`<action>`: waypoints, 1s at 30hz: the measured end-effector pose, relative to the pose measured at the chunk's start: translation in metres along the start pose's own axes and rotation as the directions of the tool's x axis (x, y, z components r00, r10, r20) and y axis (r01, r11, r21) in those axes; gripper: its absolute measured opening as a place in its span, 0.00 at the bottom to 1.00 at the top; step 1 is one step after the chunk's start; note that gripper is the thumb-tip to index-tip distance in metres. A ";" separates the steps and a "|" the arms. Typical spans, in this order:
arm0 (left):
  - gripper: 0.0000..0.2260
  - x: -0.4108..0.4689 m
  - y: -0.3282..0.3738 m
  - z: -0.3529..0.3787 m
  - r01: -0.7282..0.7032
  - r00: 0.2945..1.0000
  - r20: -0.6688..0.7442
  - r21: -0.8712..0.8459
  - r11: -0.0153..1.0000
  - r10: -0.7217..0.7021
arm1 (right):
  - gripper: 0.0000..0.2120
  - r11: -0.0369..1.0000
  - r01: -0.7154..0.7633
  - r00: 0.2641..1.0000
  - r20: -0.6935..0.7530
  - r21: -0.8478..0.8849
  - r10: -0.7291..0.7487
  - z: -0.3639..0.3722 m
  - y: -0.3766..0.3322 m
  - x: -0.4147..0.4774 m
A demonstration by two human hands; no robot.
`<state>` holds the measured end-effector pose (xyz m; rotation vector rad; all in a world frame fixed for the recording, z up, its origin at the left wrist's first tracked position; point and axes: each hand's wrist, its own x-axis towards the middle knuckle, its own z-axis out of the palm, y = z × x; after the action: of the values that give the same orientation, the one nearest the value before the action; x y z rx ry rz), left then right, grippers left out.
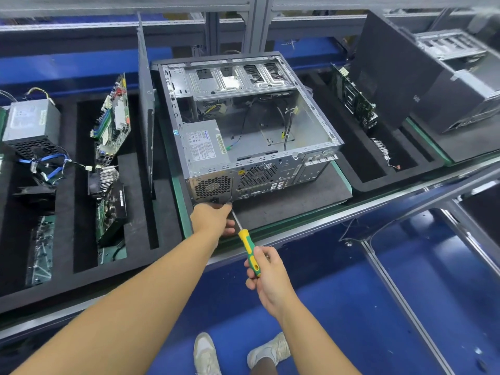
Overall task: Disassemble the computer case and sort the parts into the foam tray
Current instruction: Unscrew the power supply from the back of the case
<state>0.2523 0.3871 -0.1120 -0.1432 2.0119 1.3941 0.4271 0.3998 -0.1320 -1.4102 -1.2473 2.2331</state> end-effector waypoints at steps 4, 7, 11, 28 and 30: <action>0.08 0.005 -0.004 0.010 0.016 0.997 -0.080 -0.010 1.000 -0.017 | 0.09 1.000 0.015 1.000 0.020 -0.028 -0.014 -0.006 0.006 -0.002; 0.10 0.008 -0.006 0.013 -0.003 0.994 -0.106 0.017 1.000 0.005 | 0.08 0.998 0.029 0.999 0.038 -0.048 -0.027 -0.011 0.009 -0.002; 0.07 0.013 -0.009 0.013 0.020 0.993 -0.118 -0.005 1.000 -0.020 | 0.07 0.995 0.056 0.997 0.056 -0.088 -0.051 -0.016 0.010 -0.003; 0.06 -0.048 0.033 0.176 -0.181 0.827 0.546 0.026 0.983 0.138 | 0.09 0.907 0.295 0.953 -0.160 0.302 -0.257 -0.165 -0.101 0.012; 0.05 -0.047 0.050 0.219 -0.122 0.830 0.550 0.012 0.992 0.096 | 0.07 0.923 0.285 0.955 -0.163 0.258 -0.249 -0.190 -0.132 0.022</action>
<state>0.3673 0.5848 -0.0887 0.3661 1.5797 1.2703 0.5403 0.5962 -0.0815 -1.1767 -0.9708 2.0049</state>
